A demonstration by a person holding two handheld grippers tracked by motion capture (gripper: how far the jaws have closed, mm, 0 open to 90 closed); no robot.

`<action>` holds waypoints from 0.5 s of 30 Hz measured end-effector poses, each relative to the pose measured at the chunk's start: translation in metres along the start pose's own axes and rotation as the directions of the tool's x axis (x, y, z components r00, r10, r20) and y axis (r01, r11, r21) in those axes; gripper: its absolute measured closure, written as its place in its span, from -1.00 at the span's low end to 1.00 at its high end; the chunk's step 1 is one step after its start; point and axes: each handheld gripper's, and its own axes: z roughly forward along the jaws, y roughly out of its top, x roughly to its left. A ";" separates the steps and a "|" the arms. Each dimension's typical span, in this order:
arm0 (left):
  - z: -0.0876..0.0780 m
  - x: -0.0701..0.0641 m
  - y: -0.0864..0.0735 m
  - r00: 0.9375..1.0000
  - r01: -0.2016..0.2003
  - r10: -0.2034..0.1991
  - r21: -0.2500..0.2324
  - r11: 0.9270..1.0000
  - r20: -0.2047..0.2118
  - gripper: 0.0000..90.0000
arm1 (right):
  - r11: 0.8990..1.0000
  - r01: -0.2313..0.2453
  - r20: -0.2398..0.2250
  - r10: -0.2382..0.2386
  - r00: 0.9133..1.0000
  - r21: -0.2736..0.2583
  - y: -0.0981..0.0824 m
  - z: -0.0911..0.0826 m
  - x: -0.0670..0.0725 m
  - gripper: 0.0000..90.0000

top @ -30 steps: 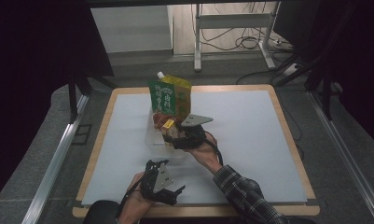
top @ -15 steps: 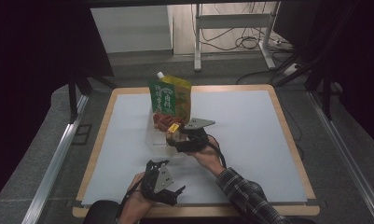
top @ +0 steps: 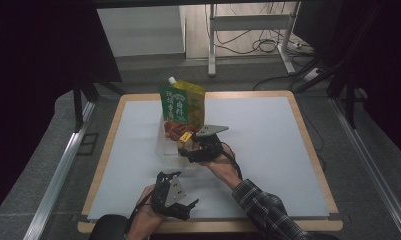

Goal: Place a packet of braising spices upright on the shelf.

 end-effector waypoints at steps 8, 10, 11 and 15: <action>0.000 -0.001 0.000 1.000 0.003 -0.003 0.000 1.000 -0.001 -0.96 | 1.000 0.025 -0.021 -0.024 0.999 0.011 0.007 -0.007 0.000 -0.52; 0.000 -0.001 0.000 1.000 0.002 -0.002 -0.001 1.000 0.000 -0.96 | 0.999 0.034 -0.016 -0.033 0.999 0.020 0.008 -0.008 0.001 -0.56; 0.000 0.000 0.000 1.000 -0.004 0.004 0.004 1.000 -0.001 -0.96 | 0.999 0.043 -0.017 -0.042 0.999 0.022 0.009 -0.009 0.002 -0.57; 0.000 0.000 0.000 1.000 -0.005 0.005 0.005 1.000 0.000 -0.96 | 0.998 0.059 -0.018 -0.059 0.998 0.031 0.012 -0.012 0.004 -0.66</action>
